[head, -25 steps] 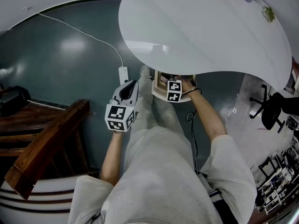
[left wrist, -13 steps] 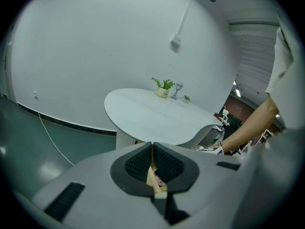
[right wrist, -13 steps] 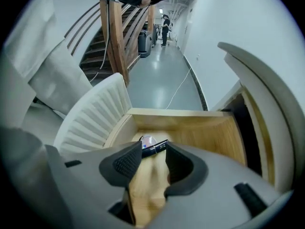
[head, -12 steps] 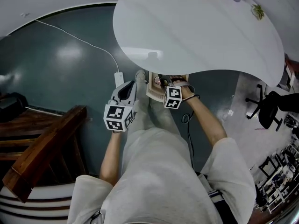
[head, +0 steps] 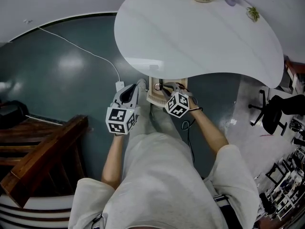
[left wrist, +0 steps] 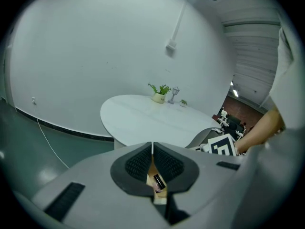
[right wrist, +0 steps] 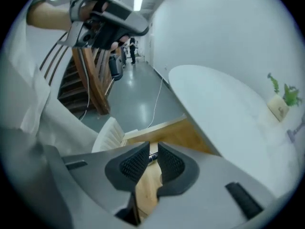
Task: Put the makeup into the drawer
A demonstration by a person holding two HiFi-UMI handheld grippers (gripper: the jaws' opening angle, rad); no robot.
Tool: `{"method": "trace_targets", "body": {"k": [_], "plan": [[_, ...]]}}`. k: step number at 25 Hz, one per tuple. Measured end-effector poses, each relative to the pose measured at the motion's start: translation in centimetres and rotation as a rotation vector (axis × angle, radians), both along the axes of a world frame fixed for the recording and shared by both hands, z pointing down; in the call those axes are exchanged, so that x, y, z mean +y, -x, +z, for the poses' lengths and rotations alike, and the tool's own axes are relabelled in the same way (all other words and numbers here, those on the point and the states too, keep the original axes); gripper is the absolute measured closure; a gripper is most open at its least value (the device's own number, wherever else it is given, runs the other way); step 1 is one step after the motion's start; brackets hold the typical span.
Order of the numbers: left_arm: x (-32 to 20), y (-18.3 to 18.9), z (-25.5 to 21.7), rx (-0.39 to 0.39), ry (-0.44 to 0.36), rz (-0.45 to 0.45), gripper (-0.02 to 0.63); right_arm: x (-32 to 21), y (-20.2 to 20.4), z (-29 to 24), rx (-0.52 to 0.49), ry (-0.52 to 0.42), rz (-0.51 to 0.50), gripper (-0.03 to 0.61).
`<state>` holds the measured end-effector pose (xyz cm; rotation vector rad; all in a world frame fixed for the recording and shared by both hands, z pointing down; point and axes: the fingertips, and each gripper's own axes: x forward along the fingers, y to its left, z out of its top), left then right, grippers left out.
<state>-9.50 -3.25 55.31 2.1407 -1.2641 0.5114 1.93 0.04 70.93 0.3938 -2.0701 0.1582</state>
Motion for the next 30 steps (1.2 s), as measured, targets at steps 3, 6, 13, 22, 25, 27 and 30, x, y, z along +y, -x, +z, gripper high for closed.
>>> {"method": "trace_targets", "body": {"k": [3,6,13,22,25,27,30], "plan": [[0.0,-0.4,-0.6,0.001,-0.015,0.007,0.597,-0.6,-0.5,-2.5,-0.093,0.015,0.141,0.541],[-0.2,-1.1,-1.4,0.003,-0.034,0.021,0.597,-1.1,-1.3,-5.3,-0.184,0.025,0.274,0.549],[-0.7,-3.2,-3.9,0.006,-0.086,0.058,0.597,-2.6,-4.2,-12.5,-0.361,-0.075,0.503,0.578],[-2.6,-6.4,-8.2,0.004,-0.189,0.104,0.597,-5.7,-11.2,-21.0,-0.489,-0.254,0.709,0.580],[-3.1,-7.3,-9.9,0.002,-0.221,0.116,0.597,-6.5,-13.5,-24.0,-0.501,-0.332,0.736,0.580],[-3.5,-8.0,-11.0,0.000,-0.244,0.124,0.597,-7.1,-15.0,-26.0,-0.509,-0.384,0.752,0.580],[-4.2,-8.7,-12.7,-0.004,-0.284,0.133,0.597,-7.8,-16.9,-28.6,-0.525,-0.452,0.776,0.581]]}}
